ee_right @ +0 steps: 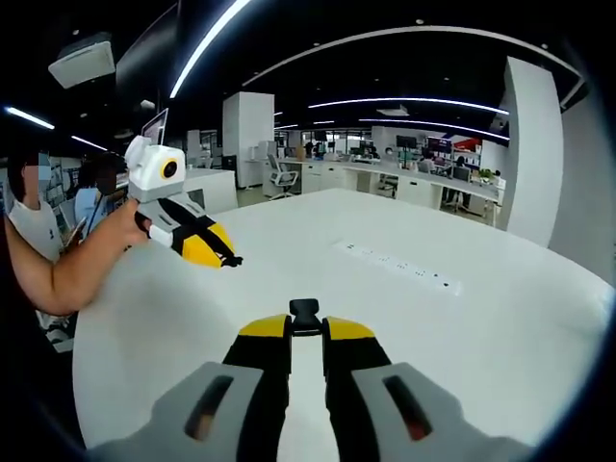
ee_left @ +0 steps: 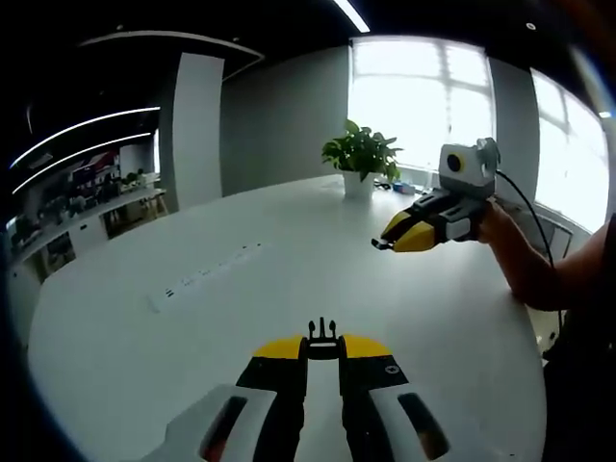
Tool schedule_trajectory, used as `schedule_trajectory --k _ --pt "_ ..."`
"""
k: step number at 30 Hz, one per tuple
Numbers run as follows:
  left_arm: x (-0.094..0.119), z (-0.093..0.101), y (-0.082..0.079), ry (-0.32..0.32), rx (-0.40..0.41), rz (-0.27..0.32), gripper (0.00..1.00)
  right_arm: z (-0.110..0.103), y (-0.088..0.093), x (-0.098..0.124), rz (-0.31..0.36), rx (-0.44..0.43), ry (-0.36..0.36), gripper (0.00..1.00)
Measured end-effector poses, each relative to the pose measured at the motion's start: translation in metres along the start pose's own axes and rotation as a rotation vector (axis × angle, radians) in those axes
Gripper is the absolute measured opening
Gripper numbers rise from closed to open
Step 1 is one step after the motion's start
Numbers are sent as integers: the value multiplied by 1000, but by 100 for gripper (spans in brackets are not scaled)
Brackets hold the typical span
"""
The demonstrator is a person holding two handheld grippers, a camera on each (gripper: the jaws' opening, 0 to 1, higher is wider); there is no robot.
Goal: Snap the two parts of the plastic buckle together until the buckle closes and remains connected.
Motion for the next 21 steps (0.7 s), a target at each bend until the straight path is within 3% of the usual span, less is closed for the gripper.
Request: schedule_trajectory --k 21 --pt "6 14 9 2 3 -12 10 -9 16 10 -12 14 9 11"
Point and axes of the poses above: the point that each gripper's makers call its tool centre point, and the gripper's own axes: x roughly backward along the fingers, z roughly to its right, y roughly out of its underside, the point moved 7 cm from there along x, roughly backward along the fingers, and after that the axes turned 14 degrees about -x, right-handed, at the moved point
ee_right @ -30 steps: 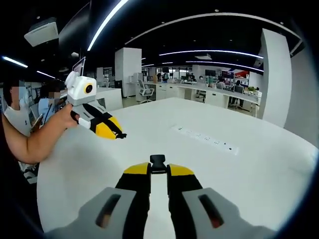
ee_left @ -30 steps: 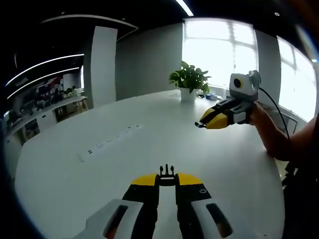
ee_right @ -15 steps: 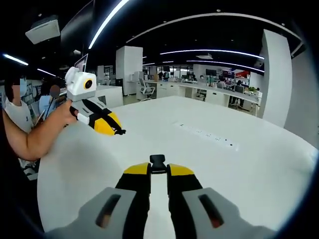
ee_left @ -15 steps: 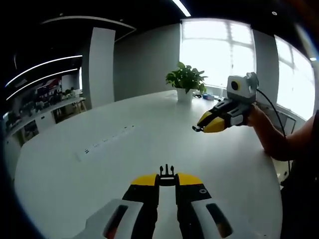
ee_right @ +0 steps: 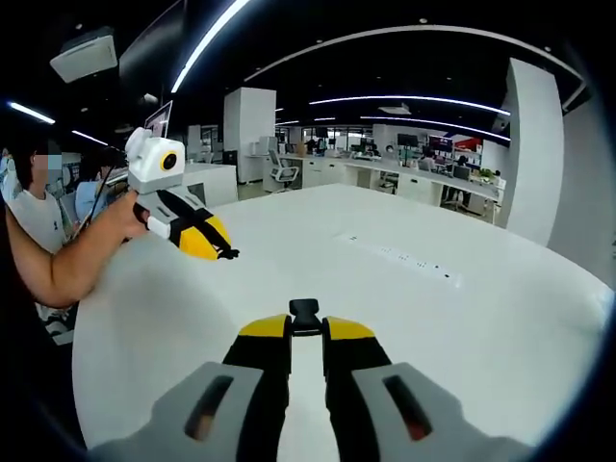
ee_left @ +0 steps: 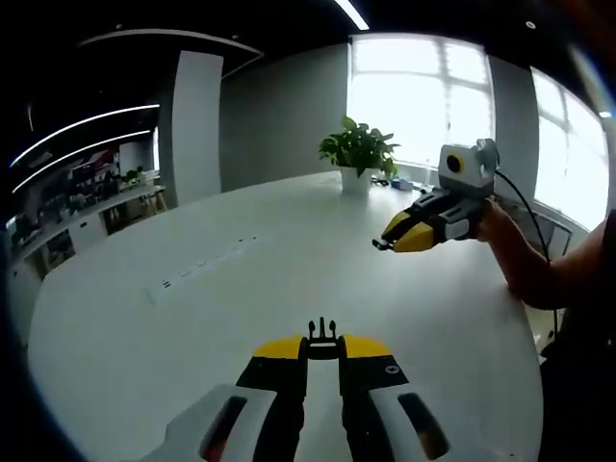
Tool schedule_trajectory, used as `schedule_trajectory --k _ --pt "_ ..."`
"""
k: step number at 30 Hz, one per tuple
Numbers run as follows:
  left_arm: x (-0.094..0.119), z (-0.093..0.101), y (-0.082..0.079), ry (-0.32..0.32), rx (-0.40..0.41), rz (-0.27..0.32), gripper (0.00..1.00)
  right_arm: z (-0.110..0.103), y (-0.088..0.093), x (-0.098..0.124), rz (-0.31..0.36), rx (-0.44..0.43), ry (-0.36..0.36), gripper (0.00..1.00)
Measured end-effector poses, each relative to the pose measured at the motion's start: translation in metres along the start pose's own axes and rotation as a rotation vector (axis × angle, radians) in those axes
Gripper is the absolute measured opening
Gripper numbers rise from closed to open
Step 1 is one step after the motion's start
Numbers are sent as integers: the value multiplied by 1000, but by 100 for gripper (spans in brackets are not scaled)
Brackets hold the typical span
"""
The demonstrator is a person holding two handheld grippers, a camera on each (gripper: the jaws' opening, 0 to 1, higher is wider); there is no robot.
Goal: Snap the two parts of the plastic buckle together until the buckle closes and remains connected.
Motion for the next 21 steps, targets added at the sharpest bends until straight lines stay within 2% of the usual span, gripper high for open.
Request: schedule_trajectory --k 11,21 --pt "2 11 10 11 10 -14 10 -2 12 2 -10 -12 -1 11" --pt "2 20 12 23 5 -17 10 -6 22 4 -19 -23 -6 11"
Point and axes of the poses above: the point that each gripper's makers call its tool centre point, and the gripper's own axes: x roughly backward along the fingers, z roughly to its right, y roughly out of its underside, the point moved 7 cm from there along x, roughly backward along the fingers, and after that the axes turned 14 degrees about -x, right-handed, at the moved point
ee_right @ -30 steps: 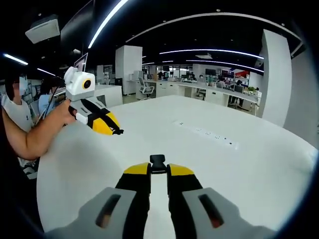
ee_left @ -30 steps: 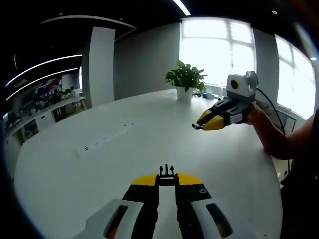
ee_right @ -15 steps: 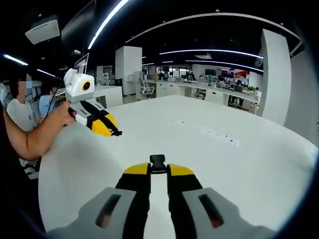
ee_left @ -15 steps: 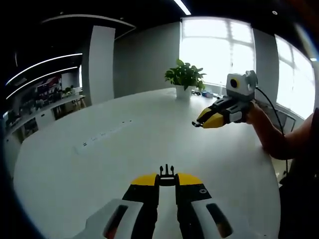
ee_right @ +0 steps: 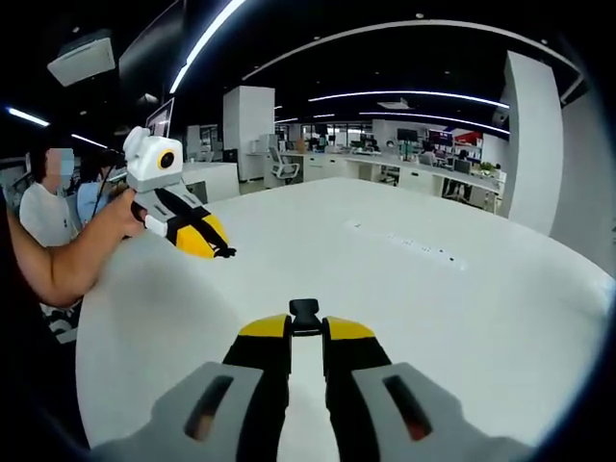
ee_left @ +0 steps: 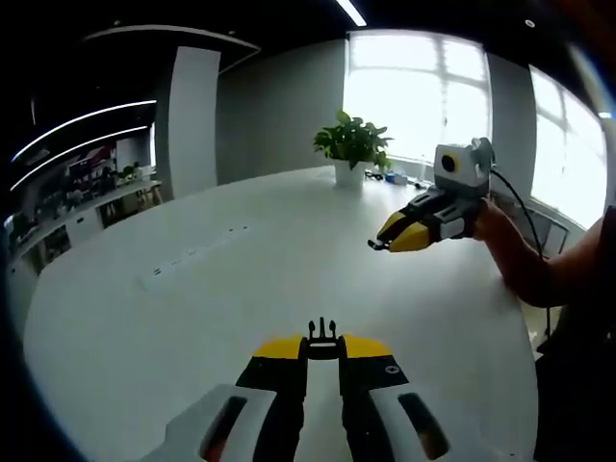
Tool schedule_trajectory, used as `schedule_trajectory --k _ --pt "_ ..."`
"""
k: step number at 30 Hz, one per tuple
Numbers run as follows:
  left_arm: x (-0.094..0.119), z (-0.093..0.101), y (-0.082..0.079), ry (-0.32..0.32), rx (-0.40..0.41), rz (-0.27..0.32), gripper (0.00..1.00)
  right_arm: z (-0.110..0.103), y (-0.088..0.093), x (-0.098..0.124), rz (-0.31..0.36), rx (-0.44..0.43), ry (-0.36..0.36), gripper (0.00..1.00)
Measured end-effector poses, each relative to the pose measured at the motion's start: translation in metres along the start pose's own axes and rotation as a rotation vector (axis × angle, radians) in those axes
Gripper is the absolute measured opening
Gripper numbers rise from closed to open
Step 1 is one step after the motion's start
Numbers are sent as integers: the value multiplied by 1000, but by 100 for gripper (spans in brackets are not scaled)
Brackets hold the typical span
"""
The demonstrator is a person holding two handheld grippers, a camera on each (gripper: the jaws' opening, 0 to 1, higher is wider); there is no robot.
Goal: Snap the two parts of the plastic buckle together until the buckle closes and remains connected.
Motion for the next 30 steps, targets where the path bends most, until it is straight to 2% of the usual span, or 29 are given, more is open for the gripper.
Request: schedule_trajectory --k 14,30 --pt "7 5 14 -6 11 -11 10 -3 8 7 -3 -2 12 11" --pt "9 17 22 10 9 -16 10 -4 19 17 2 -31 19 11"
Point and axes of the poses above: the point that each gripper's makers call its tool centre point, and the gripper's own axes: x roughly backward along the fingers, z roughly to its right, y roughly out of its underside, the point moved 7 cm from there along x, roughly backward along the fingers, and after that the axes turned 14 degrees about -x, right-handed, at the moved point
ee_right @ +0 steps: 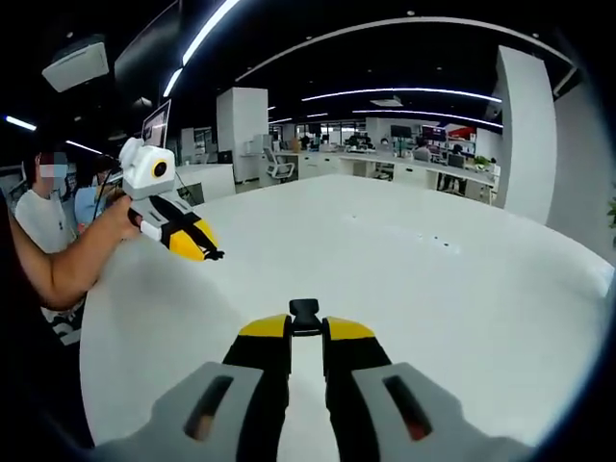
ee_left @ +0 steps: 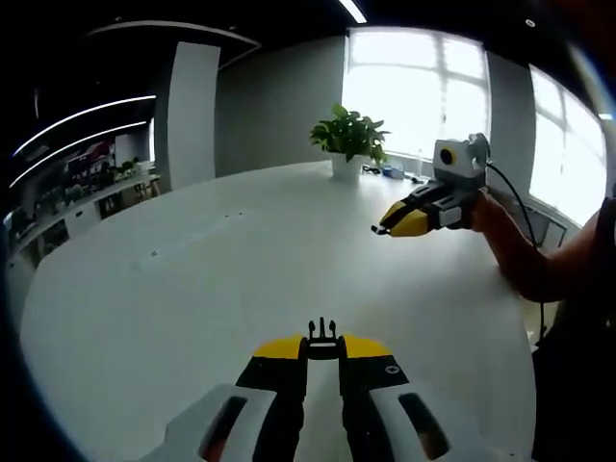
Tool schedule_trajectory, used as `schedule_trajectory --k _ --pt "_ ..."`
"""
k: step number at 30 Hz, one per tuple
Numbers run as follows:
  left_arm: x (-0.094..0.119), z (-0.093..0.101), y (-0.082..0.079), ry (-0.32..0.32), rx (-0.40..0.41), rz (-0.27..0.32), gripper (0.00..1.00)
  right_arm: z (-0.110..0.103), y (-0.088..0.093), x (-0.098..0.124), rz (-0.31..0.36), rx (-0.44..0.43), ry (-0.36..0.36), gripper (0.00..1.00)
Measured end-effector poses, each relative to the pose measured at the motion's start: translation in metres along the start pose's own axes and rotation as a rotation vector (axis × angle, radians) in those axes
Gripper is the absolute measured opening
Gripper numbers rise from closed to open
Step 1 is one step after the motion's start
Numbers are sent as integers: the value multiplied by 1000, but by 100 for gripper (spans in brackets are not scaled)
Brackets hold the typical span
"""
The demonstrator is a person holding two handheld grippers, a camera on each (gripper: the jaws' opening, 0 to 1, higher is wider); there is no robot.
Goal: Snap the two parts of the plastic buckle together until the buckle closes and remains connected.
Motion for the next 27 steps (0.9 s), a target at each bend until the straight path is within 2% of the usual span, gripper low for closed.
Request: schedule_trajectory --k 27 --pt "6 18 19 26 15 9 10 -8 24 9 -13 -16 5 11"
Point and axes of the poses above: the point that each gripper's makers call its tool centre point, and the gripper's own axes: x roughly backward along the fingers, z roughly to its right, y roughly out of its underside, the point moved 7 cm from there along x, roughly backward along the fingers, and after that the axes turned 14 degrees about -x, right-handed, at the moved point
